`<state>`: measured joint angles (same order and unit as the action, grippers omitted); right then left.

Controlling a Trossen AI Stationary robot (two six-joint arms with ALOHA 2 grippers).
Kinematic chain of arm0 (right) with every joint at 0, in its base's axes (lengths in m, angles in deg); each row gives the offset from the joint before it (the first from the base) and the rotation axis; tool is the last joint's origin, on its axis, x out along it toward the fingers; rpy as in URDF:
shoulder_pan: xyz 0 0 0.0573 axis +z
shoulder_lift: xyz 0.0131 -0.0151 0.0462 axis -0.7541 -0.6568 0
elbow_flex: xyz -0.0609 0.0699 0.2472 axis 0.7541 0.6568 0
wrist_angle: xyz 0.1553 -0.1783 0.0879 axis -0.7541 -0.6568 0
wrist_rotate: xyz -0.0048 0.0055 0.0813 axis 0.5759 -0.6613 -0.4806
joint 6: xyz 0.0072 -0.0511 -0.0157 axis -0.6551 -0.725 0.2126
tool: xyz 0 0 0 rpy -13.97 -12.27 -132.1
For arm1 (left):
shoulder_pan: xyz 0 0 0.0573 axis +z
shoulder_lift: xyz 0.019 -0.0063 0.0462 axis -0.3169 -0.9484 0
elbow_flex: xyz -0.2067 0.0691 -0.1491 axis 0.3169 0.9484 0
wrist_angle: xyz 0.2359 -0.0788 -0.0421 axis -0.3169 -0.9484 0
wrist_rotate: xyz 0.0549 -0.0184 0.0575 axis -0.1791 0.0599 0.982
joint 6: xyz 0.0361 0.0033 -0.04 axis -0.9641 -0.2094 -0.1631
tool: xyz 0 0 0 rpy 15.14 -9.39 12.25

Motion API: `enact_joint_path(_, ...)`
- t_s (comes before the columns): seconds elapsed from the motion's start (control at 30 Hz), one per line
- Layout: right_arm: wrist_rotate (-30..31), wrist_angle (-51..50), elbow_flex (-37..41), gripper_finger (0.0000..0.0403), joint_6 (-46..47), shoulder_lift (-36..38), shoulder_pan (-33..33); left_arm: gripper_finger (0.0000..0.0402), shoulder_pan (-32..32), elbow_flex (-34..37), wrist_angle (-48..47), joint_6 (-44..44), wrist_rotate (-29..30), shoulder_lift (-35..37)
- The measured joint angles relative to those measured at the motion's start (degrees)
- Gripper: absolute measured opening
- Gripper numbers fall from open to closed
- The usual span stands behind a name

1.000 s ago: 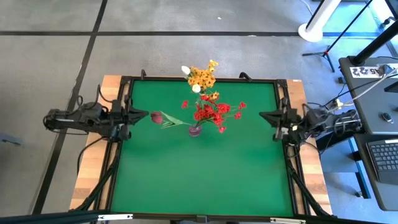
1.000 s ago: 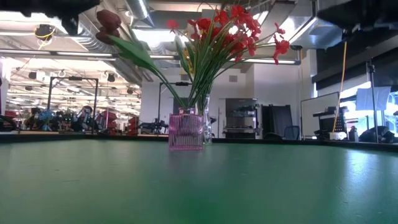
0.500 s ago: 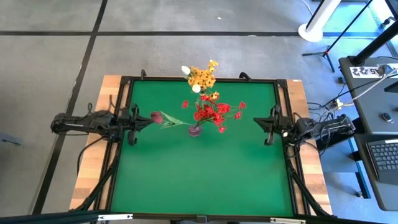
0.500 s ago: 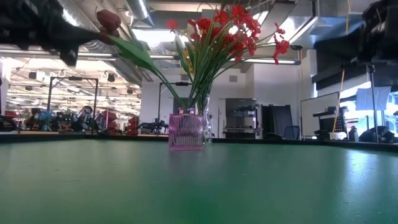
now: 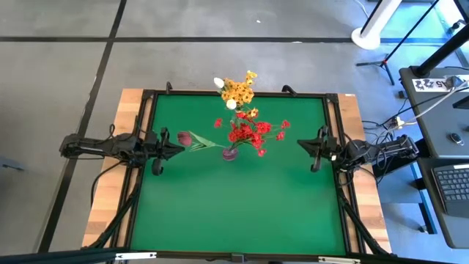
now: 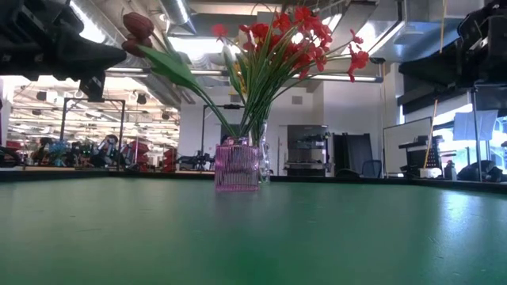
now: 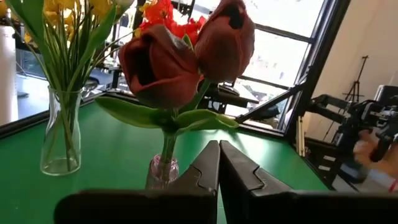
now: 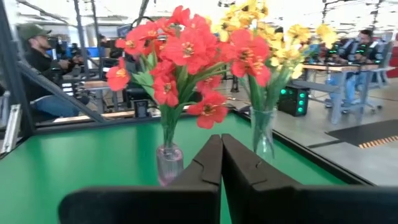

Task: Sort flowers into vase by color
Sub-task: Return to Home Position

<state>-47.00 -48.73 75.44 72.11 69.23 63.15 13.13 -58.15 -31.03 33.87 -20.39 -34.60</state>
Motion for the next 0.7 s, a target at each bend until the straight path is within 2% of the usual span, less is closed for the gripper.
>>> enact_joint_path(0.7,0.37,-0.43,0.15,0.0014,0.23,-0.02,0.01,0.0,0.0,-0.02,0.04,-0.04,0.27,-0.05)
